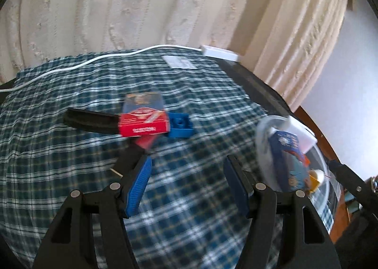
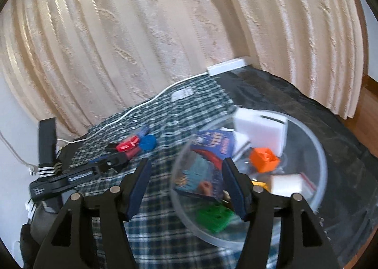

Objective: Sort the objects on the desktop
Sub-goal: 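Move both tools back to the red card box and blue brick, then grasp the dark red stick with the left tool while the right tool grasps the blue brick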

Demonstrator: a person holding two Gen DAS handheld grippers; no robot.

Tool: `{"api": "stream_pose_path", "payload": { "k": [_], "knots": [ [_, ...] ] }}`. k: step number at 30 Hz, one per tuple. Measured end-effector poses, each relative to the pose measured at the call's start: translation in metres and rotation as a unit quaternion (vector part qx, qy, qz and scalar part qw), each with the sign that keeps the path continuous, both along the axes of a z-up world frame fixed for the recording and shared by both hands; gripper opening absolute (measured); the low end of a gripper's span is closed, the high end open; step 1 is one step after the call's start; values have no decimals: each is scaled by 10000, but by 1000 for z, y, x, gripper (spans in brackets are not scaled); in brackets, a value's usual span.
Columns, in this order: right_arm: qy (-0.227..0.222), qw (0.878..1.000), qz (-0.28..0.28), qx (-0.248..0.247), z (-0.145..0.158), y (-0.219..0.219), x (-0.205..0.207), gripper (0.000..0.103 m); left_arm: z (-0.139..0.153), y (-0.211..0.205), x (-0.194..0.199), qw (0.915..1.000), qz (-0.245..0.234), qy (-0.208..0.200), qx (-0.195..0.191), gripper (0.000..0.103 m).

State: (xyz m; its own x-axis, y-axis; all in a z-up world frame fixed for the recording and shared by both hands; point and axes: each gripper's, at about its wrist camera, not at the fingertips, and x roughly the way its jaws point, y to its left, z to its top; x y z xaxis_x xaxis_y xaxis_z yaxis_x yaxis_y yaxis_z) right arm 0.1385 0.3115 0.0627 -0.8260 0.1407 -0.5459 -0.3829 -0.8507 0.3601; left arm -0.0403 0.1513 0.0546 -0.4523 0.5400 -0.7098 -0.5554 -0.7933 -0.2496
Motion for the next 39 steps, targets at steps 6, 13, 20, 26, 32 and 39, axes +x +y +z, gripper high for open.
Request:
{"api": "stream_pose_path", "payload": {
  "k": [6, 13, 20, 26, 32, 39],
  "knots": [
    [-29, 9994, 345, 4, -3, -15, -26, 66, -9, -14, -19, 9997, 228, -35, -11, 67],
    [-24, 9984, 566, -11, -6, -25, -51, 66, -15, -11, -31, 9992, 313, 93, -219, 67],
    [-5, 9982, 599, -27, -7, -26, -65, 66, -24, -4, -40, 9993, 204, 97, -301, 67],
    [-38, 9977, 676, -16, -9, -28, -79, 66, -33, -3, -44, 9991, 236, 12, -356, 66],
    [-128, 9966, 808, 11, -16, -34, -102, 66, -42, -3, -50, 9989, 268, -108, -381, 49],
    [-419, 9949, 884, 264, -24, -40, -130, 66, -44, -4, -53, 9990, 230, -163, -358, 31]
  ]
}}
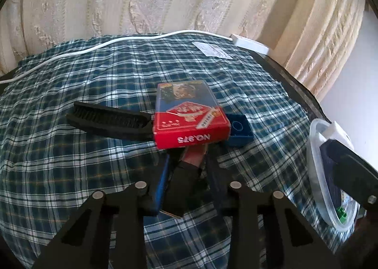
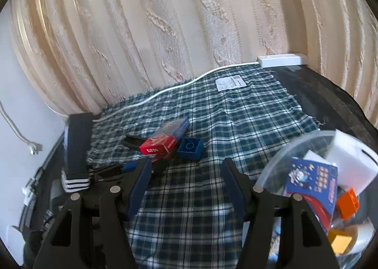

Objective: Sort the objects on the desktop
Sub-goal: 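Grasp the dark red stick with the left tool while the right tool grasps the blue brick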

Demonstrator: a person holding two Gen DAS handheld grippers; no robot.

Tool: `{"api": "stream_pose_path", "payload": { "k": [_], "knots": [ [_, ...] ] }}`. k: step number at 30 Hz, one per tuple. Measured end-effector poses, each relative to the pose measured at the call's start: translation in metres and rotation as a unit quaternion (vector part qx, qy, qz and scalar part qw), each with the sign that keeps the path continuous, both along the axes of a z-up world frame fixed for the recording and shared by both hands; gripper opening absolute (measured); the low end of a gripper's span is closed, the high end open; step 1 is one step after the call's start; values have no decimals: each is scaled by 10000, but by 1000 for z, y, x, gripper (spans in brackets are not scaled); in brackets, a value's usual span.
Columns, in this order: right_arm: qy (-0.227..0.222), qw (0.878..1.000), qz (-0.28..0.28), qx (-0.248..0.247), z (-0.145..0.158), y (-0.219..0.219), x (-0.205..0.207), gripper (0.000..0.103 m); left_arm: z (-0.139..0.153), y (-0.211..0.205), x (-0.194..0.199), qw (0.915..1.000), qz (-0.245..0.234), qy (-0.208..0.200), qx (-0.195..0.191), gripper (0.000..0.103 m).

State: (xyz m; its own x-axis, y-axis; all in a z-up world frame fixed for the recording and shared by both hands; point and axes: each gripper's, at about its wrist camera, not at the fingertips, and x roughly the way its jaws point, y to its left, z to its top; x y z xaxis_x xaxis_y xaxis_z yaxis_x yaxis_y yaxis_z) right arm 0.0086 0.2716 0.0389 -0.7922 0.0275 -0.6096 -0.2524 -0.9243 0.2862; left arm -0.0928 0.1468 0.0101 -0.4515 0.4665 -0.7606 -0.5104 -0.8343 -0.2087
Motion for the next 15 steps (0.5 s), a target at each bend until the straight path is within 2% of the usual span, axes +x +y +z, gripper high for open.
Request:
{"api": "stream_pose_path", "payload": {
  "k": [4, 8, 15],
  "knots": [
    [-231, 9996, 7, 189, -6, -3, -12, 66, 2, -4, 5, 10000, 51, 13, -16, 28],
    [-429, 9988, 37, 225, -13, -5, -26, 65, 9, -21, 5, 9993, 348, 11, 122, 26],
    [-913, 9955, 176, 207, -29, -10, -58, 55, 25, -42, 6, 9976, 628, 191, 230, 25]
  ]
}}
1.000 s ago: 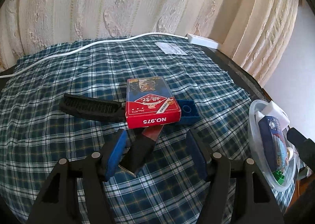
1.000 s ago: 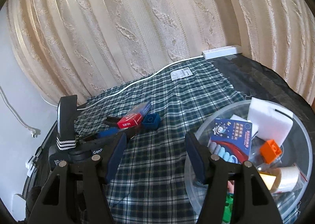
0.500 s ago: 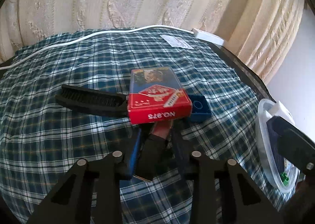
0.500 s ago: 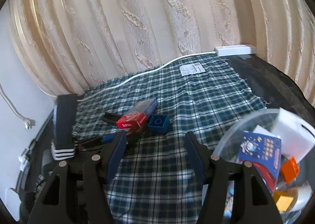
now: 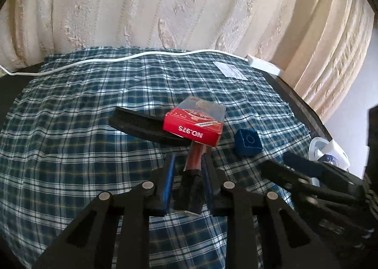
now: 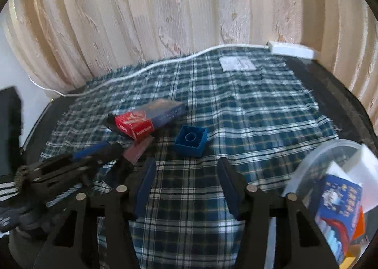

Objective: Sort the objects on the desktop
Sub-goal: 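Grasp the dark red stick with the left tool while the right tool grasps the blue brick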

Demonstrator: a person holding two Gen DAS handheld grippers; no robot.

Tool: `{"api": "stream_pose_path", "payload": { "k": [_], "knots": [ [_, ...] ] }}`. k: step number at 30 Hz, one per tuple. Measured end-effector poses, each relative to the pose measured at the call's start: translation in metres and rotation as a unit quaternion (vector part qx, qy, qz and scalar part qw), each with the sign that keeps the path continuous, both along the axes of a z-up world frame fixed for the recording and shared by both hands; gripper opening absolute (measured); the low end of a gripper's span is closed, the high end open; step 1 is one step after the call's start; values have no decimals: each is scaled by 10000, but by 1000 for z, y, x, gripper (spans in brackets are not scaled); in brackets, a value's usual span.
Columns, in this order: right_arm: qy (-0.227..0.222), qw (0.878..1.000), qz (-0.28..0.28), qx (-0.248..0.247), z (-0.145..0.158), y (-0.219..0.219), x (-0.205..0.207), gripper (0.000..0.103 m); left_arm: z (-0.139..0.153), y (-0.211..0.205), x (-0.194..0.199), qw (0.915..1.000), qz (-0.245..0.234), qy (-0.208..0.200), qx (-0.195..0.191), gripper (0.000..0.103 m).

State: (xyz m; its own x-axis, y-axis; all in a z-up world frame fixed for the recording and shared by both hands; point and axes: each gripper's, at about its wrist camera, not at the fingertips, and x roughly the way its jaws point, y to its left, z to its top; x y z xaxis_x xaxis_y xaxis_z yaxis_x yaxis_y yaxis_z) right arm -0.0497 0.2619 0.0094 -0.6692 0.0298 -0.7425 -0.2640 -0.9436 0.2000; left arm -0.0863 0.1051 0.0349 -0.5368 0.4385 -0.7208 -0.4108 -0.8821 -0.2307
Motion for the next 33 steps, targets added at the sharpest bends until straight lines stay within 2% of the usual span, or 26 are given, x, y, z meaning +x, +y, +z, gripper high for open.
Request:
{"api": "stream_pose_path", "payload": {
  "k": [8, 11, 15, 17, 21, 24, 33],
  "knots": [
    [-135, 9997, -180, -10, -9, 5, -27, 53, -9, 2, -2, 9998, -15, -196, 41, 25],
    [-162, 9997, -170, 27, -12, 4, -38, 50, -10, 1, -4, 9997, 37, -222, 46, 25],
    [-291, 9994, -156, 53, -20, 7, -46, 40, -13, -1, -7, 9994, 69, -320, 130, 25],
    [-278, 9995, -142, 57, -22, 9, -45, 39, -14, -1, -7, 9992, 81, -367, 132, 26],
    [-240, 9995, -157, 157, -19, 8, -42, 39, -18, 3, -7, 9989, -1, -435, 166, 37],
    [-122, 9997, -131, 160, -11, 6, -35, 39, -20, 7, -7, 9990, -53, -426, 150, 41],
    [140, 9998, -122, 51, 4, 2, -11, 39, -25, 16, -12, 9994, -76, -338, -64, 41]
  ]
}}
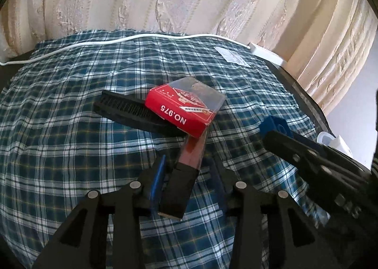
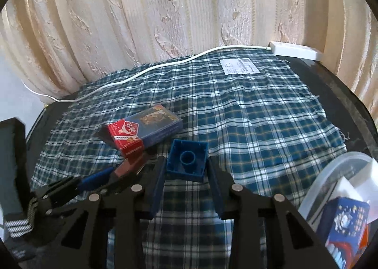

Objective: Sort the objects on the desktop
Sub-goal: 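Grasp the dark red stick with the left tool while the right tool grasps the blue brick, then carry the dark red stick and blue brick over the clear bowl with both tools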

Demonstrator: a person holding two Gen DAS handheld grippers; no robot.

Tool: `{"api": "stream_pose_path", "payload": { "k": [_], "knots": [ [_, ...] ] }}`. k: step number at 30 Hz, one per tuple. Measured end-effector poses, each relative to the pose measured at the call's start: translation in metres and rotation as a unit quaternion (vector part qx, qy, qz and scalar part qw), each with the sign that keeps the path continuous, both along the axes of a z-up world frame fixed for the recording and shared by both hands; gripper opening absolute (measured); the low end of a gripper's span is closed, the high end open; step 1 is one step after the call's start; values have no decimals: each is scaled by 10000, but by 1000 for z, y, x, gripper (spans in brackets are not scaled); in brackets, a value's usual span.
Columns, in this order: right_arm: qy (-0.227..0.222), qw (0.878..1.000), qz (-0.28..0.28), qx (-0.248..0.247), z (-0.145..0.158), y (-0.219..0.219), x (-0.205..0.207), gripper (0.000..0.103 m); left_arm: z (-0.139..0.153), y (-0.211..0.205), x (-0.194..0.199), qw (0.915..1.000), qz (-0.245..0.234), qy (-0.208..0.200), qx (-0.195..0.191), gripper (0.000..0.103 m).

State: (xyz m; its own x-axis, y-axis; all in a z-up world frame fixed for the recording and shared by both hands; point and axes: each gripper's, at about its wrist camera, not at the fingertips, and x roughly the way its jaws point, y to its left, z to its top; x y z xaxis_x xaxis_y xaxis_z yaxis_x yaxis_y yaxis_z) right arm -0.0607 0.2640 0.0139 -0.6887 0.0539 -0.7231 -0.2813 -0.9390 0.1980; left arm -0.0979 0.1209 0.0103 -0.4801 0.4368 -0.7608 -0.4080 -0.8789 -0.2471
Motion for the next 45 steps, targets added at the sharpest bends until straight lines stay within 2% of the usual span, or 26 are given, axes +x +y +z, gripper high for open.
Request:
{"api": "stream_pose_path", "payload": {
  "k": [4, 5, 6, 12, 22, 28, 41, 45],
  "knots": [
    [49, 10000, 0, -64, 2, -1, 11, 39, -1, 6, 1, 9996, -67, 157, -216, 41],
    [58, 10000, 0, -74, 2, -2, 13, 39, -1, 8, 2, 9992, -66, 207, -323, 32],
    [70, 9999, -3, -78, 3, -2, 16, 39, -1, 9, 3, 9991, -88, 219, -355, 28],
    [288, 9996, -62, -19, 15, -4, 36, 39, 4, 10, 12, 9992, -257, 222, -226, 24],
    [479, 9985, -269, -25, 29, 1, 74, 39, 26, 21, 38, 9971, -640, 412, 57, 23],
    [559, 9977, -377, -25, 35, 5, 93, 39, 24, 23, 39, 9969, -685, 387, -73, 23],
    [746, 9943, -751, -81, 47, 22, 136, 39, 0, 35, 38, 9956, -760, 225, -499, 26],
    [782, 9927, -918, -62, 49, 30, 153, 39, 1, 33, 40, 9960, -744, 230, -442, 24]
  ]
}}
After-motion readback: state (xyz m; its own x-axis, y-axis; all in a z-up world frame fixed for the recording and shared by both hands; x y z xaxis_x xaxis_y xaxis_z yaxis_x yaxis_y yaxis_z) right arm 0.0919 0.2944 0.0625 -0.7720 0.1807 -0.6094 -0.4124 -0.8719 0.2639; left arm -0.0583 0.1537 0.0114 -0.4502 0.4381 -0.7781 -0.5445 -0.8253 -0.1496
